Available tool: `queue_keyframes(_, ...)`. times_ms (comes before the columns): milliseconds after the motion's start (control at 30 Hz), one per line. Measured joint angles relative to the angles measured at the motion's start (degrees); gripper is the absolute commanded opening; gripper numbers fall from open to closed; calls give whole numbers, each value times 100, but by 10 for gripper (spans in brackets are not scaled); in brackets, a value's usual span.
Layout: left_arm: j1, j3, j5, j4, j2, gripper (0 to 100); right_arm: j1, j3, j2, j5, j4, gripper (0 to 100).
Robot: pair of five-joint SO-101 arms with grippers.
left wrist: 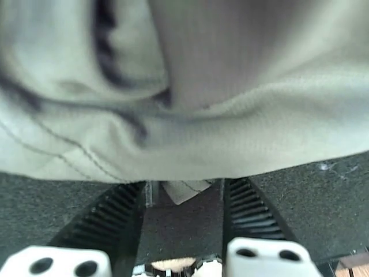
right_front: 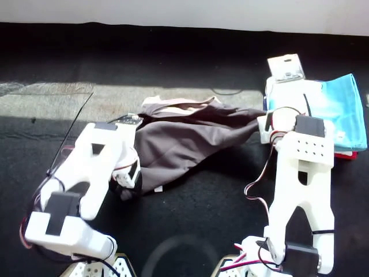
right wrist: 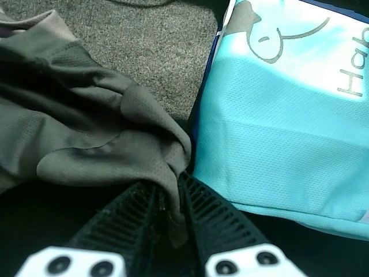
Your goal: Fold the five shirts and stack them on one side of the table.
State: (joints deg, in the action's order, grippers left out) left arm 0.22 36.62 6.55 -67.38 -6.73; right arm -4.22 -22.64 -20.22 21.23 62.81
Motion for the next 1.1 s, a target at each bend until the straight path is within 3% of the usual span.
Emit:
queue_keyframes(133, 26, -360, 0, -193, -264, 0, 0, 0, 0, 0, 18, 5)
queue_keyframes(533, 26, -1389, 0, -1046, 492, 9, 9, 0, -53, 0, 220, 5)
queue_keyframes(800, -422, -3367, 18, -2699, 2004, 9, 18, 756, -1284, -422, 229, 5)
queue_keyframes(1100, -1143, -5925, 18, -3209, 2576, 9, 18, 2637, -1415, -809, 229, 5)
